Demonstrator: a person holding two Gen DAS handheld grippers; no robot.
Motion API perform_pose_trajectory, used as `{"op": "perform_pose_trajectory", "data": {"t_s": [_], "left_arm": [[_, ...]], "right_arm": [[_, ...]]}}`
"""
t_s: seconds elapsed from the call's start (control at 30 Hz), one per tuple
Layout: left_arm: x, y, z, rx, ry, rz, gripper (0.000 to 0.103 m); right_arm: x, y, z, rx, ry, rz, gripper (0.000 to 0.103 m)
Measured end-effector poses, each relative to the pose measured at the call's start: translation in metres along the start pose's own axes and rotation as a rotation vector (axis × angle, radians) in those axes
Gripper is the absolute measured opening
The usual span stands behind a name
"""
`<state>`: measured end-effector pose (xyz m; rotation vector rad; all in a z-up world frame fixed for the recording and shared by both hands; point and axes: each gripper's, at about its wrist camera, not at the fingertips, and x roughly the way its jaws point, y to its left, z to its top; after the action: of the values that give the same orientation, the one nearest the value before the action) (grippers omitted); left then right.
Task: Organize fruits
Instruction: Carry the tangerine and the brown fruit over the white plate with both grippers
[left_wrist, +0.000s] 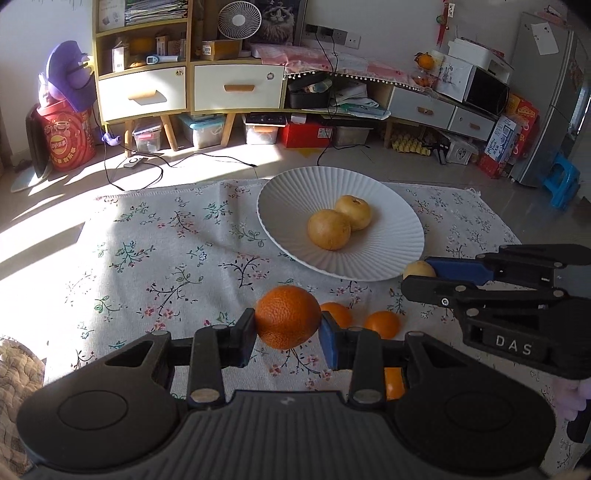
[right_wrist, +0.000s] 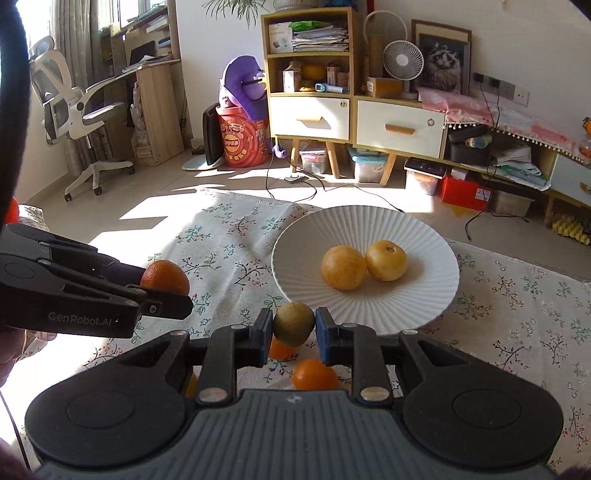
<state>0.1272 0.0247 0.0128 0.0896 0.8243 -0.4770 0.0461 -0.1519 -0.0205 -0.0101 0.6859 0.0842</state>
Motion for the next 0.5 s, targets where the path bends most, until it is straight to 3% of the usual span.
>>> {"op": "perform_pose_trajectory", "data": {"t_s": [0.5], "left_arm": [[0.036, -0.032, 0.024, 0.025, -0.04, -0.062, 0.025]], "right_arm": [[0.012, -0.048, 0.008, 0.1, -0.002, -0.066, 0.022]]}}
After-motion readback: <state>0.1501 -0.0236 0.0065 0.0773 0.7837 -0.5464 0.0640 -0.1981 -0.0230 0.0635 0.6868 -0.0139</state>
